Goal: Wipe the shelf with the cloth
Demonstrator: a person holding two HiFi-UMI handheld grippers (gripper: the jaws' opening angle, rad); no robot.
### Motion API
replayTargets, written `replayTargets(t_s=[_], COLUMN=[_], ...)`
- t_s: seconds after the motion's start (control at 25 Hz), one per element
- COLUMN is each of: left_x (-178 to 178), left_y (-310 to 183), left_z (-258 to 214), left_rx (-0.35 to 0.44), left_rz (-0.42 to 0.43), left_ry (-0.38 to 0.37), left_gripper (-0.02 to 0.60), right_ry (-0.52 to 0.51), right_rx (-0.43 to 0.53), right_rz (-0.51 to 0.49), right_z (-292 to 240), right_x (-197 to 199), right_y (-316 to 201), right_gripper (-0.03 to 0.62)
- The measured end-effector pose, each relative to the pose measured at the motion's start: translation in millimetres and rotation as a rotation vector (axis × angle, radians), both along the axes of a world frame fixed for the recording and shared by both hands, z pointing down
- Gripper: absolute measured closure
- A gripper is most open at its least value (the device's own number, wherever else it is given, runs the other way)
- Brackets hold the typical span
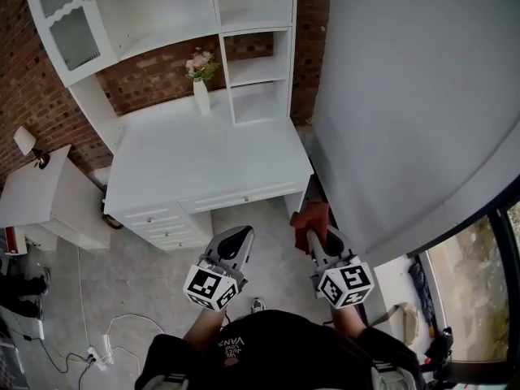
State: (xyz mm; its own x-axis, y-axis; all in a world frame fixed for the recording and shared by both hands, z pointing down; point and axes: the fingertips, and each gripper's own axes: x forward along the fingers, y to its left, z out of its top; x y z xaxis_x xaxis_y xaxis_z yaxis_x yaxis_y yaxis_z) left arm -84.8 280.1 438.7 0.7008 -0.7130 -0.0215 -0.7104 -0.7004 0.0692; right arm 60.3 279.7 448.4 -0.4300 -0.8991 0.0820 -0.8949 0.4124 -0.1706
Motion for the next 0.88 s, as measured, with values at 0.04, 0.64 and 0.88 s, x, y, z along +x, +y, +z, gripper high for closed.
replayTargets(t_s=[0.04,0.64,0.88], left_x=[-5.9,-17.7,1.0], left_y=[-8.1,-119.3,-181.3], left_z=[-0.1,18.9,20.6], left_rx=[-0.001,-0.038,-0.045], left_rz=[0.005,-0.005,-0.077], left_ry=[-0.001,0.007,0.006], left_gripper=[0.575,0.575,0.575], right_ry=[-0.002,0.016,0.014], right_rx=[0.002,-0.012,-0.030], right_rz=[0.008,0.013,-0.044], right_z=[-1.2,7.6,15.8], right_x=[-4.9,-11.7,9.7], right_y=[-7.7,-115.9,-183.5], right_gripper=[0.539,0.539,0.539])
